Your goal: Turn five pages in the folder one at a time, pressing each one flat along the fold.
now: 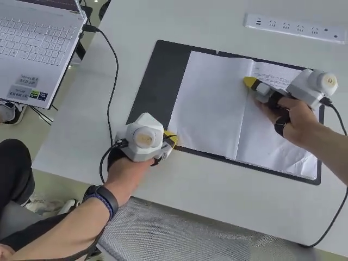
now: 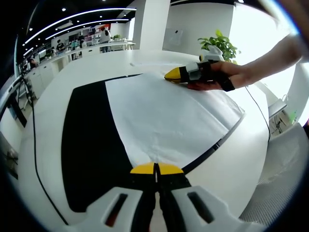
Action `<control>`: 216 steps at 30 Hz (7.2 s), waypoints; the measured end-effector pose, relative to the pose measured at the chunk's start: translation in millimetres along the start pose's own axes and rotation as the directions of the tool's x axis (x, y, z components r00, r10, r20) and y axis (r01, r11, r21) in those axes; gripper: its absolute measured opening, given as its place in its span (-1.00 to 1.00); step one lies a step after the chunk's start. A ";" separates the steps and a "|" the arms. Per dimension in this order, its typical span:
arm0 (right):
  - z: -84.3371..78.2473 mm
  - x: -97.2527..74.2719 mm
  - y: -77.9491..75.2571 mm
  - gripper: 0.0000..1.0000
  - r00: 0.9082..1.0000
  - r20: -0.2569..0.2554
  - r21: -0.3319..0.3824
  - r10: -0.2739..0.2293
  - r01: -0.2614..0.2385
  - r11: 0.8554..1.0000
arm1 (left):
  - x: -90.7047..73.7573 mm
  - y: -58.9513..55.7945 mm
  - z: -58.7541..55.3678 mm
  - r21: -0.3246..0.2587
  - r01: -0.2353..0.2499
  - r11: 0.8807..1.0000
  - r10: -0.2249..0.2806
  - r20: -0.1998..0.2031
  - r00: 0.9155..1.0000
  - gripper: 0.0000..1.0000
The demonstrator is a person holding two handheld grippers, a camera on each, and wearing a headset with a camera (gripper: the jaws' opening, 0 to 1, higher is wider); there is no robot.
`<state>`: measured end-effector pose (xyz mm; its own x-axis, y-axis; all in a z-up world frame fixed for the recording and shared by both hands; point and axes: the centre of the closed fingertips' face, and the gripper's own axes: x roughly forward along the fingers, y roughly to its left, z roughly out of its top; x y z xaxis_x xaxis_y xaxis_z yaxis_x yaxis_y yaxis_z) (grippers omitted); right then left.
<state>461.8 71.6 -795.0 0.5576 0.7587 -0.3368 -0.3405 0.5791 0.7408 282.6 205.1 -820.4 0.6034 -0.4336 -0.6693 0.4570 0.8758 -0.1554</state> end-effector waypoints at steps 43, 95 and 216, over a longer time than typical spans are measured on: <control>-137.5 -91.8 71.5 -1.00 0.967 -0.233 -0.110 0.101 -0.129 0.985 | -2.2 -2.9 0.0 0.013 0.007 1.000 -0.007 -0.008 1.000 -1.00; -129.9 -149.0 48.6 -0.58 0.978 -0.202 -0.253 -0.060 0.007 0.967 | -27.8 -32.9 20.1 0.064 0.082 0.995 -0.080 -0.023 0.996 -0.52; -82.2 -316.7 26.9 0.29 0.952 0.059 -0.422 -0.299 0.295 0.857 | 56.4 -244.2 136.8 0.402 0.425 0.811 -0.446 -0.045 0.894 0.17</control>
<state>213.8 -128.6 -716.2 0.6773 0.5320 -0.5081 -0.4470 0.8462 0.2902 294.4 -62.3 -720.9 0.3063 -0.7686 -0.5616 0.8896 0.4411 -0.1184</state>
